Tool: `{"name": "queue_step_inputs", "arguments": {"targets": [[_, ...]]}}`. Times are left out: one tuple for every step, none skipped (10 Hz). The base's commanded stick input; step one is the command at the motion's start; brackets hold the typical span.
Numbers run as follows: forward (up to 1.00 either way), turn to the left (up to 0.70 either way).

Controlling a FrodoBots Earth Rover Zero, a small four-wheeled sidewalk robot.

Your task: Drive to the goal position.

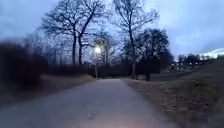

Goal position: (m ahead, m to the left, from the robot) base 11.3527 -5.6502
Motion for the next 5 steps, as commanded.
{"name": "queue_step_inputs", "arguments": {"targets": [[1.0,0.0],[1.0,0.0],[1.0,0.0],[1.0,0.0],[1.0,0.0]]}}
